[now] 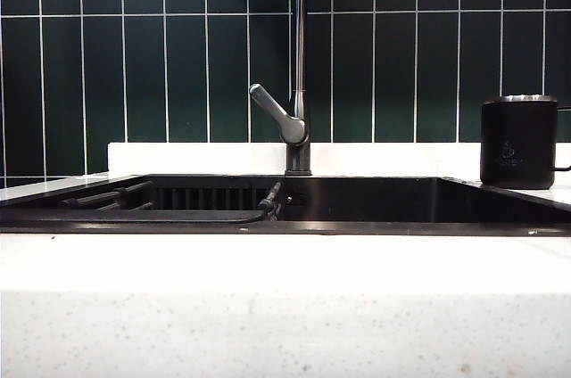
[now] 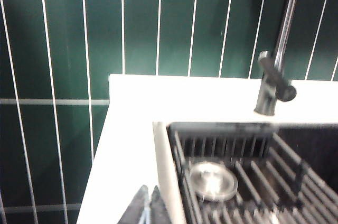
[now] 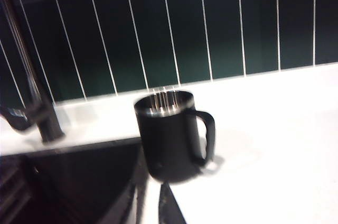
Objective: Pick up the mug next to the sink, go to the faucet to get some water, pour the water into the sink, and finally put the mug back to its place.
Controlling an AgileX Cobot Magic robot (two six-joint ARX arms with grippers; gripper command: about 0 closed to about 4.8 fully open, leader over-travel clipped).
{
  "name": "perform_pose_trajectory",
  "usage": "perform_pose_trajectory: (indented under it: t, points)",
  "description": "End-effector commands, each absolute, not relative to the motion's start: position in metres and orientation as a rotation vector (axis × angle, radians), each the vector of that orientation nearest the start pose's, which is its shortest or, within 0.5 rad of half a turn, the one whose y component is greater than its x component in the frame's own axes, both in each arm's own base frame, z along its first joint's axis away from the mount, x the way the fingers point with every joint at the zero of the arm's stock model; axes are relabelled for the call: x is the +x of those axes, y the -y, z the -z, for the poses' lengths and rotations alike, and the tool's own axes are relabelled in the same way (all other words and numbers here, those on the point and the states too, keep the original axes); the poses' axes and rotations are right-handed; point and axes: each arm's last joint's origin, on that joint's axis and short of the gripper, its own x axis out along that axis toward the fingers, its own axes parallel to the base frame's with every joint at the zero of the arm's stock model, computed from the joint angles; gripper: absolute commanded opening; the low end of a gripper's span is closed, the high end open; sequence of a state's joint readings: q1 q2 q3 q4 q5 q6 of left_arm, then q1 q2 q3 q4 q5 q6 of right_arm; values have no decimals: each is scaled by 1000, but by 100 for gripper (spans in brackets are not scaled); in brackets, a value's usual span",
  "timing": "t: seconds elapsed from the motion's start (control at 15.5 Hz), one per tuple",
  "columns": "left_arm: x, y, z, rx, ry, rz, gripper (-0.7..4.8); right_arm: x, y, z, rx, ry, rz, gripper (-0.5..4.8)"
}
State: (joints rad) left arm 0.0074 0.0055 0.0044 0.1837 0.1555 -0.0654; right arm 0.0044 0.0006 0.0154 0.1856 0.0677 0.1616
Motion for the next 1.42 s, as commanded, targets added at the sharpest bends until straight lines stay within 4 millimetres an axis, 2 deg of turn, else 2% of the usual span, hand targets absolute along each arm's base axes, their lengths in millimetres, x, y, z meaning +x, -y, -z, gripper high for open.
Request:
perform_pose_trajectory:
  t: [0.06,0.32,0.39,0.52,0.58,0.71,0.84,0.97,1.03,1.1,1.23,1.36,1.42]
  points:
    - [92,5,-199,-60,260,194,-4,84,2,-222,152,240,46,72]
    - [84,5,-223,-50,308,211,9,79,2,-251,28,194,60,71]
    - [81,5,-240,-44,306,211,28,81,2,-263,25,182,60,71]
    - [83,5,-264,-31,310,209,27,86,1,-284,25,173,59,72]
    - [88,6,-282,-21,295,246,27,90,1,-302,23,175,48,72]
    - [104,9,-304,-12,252,351,27,100,-3,-326,11,212,-85,77]
    - [124,11,-316,-9,232,431,26,113,-7,-335,-8,270,-224,77]
    - [140,12,-320,-14,226,453,26,124,-7,-334,-9,265,-239,76]
    - [152,12,-319,-19,204,449,26,136,-4,-328,9,208,-132,87]
    - [161,12,-315,-11,187,447,26,146,-2,-323,19,161,-44,130]
    - [175,11,-307,-21,149,447,27,164,1,-310,24,65,66,131]
    - [198,11,-295,-30,110,447,28,193,2,-287,13,-78,109,173]
    - [208,12,-288,-33,94,457,30,206,2,-274,9,-146,110,173]
